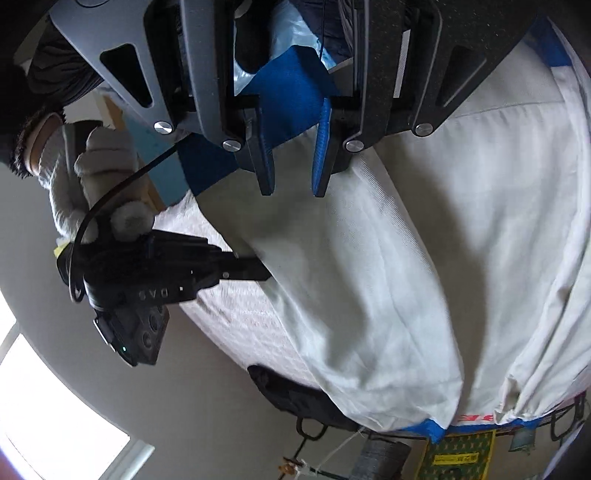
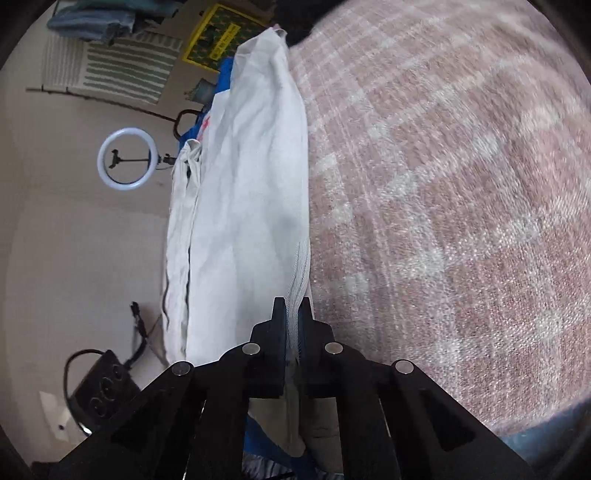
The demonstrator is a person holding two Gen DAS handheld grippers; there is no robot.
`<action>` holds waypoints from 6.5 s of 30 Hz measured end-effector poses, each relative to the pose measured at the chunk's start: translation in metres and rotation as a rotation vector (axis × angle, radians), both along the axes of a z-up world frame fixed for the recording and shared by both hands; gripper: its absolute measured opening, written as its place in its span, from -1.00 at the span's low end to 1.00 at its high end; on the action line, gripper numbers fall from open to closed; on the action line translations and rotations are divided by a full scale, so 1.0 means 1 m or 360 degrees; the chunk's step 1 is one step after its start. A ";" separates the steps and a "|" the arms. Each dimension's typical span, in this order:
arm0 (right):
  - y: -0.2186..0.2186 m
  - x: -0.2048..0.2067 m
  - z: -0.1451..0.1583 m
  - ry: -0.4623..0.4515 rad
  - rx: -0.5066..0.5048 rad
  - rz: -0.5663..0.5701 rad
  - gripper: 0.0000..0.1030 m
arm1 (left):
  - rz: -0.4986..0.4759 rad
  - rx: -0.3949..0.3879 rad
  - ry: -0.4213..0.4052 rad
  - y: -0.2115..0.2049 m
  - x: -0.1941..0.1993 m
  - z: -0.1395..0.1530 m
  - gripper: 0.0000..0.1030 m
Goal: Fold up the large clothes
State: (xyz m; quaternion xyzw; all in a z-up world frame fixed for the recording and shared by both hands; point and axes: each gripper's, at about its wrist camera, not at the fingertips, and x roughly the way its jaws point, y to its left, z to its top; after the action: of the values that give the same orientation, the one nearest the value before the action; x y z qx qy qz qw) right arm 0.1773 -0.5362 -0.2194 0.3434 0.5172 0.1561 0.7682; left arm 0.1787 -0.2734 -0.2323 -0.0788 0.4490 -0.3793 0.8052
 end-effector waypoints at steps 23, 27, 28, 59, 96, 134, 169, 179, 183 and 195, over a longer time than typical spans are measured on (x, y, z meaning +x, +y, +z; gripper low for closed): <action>0.039 0.003 0.049 -0.0162 -0.0357 -0.0022 -0.93 | -0.0065 -0.0028 -0.0023 -0.006 -0.002 -0.019 -0.63; 0.086 0.010 0.068 -0.0277 -0.0489 0.0126 -0.93 | -0.0040 -0.0079 0.0044 0.014 -0.001 -0.014 -0.63; 0.102 0.012 0.073 -0.0311 -0.0556 0.0187 -0.93 | 0.0005 -0.0099 0.0064 0.029 -0.003 -0.009 -0.63; 0.284 0.007 0.007 -0.0502 -0.1510 0.0942 -0.92 | 0.0056 0.0375 -0.0324 0.014 0.262 0.119 0.29; 0.248 0.002 0.040 -0.0535 -0.0813 0.0865 -0.75 | 0.0447 0.0413 0.0092 0.046 0.418 0.016 -0.54; 0.148 -0.040 0.125 -0.0332 -0.0546 0.0244 -0.67 | 0.0448 0.0155 -0.0608 0.229 0.009 0.276 -0.33; 0.132 -0.111 0.019 -0.0426 -0.0785 0.0523 -0.28 | 0.0052 0.0081 0.0574 0.125 0.014 0.009 -0.04; 0.150 -0.114 0.007 -0.0580 -0.0940 0.0685 -0.92 | 0.0027 0.0039 0.0578 0.130 0.017 0.006 -0.73; 0.153 -0.110 0.004 -0.0557 -0.1010 0.0682 -0.88 | -0.0006 0.0050 0.0539 0.127 0.014 0.016 -0.75; 0.162 -0.135 0.019 -0.0625 -0.1027 0.0733 -1.00 | -0.0020 0.0158 0.0579 0.147 0.009 -0.016 -0.82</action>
State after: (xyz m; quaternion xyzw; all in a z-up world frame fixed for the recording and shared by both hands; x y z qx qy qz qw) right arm 0.0426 -0.3746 -0.2003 -0.0743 0.4467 0.2160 0.8650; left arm 0.1877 -0.1268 -0.2483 -0.1033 0.6059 -0.3412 0.7112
